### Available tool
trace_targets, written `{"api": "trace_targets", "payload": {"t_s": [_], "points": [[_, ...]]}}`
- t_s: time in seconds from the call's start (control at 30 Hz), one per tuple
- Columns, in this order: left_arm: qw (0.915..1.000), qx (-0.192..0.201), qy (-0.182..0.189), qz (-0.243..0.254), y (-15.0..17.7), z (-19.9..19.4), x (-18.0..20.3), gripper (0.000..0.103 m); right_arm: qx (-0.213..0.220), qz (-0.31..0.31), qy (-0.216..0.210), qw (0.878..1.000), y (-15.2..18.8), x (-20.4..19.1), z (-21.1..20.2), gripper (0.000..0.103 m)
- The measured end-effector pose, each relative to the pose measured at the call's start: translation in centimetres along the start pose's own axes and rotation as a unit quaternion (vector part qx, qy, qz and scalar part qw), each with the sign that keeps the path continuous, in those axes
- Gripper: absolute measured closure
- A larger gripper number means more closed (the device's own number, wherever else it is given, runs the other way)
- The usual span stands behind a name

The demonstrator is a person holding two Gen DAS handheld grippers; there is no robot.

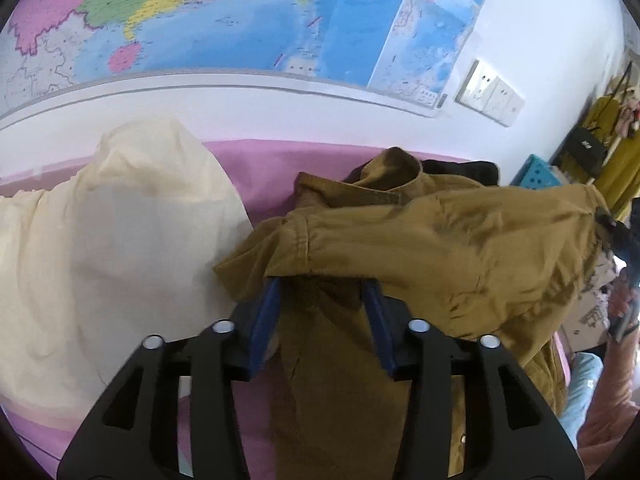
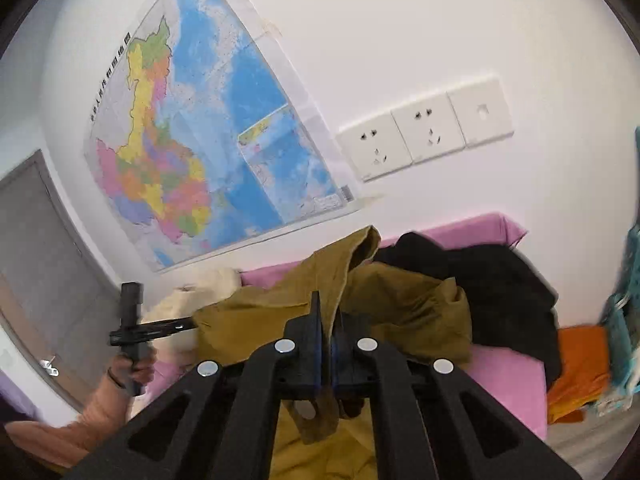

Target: Fold large clothes

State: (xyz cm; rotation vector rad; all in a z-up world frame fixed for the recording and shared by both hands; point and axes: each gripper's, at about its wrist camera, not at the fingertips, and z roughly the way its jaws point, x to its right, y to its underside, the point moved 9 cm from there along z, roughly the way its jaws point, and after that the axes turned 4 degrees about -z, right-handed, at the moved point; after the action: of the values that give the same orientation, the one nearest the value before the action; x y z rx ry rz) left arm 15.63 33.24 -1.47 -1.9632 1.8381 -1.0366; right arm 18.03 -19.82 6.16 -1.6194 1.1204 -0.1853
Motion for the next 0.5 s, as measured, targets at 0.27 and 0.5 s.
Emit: {"api": "trace_targets", "payload": {"t_s": [0.27, 0.5], "points": [[0.9927, -0.027, -0.092, 0.072, 0.9, 3.0, -0.1, 0.06, -0.049, 0.017, 0.025, 0.998, 3.2, 1.9, 2.9, 0.1], [0.993, -0.068, -0.044, 0.086, 4.0, 2.3, 0.2, 0.056, -0.091, 0.038, 0.049, 0.994, 5.5, 4.7, 5.5, 0.099]]}}
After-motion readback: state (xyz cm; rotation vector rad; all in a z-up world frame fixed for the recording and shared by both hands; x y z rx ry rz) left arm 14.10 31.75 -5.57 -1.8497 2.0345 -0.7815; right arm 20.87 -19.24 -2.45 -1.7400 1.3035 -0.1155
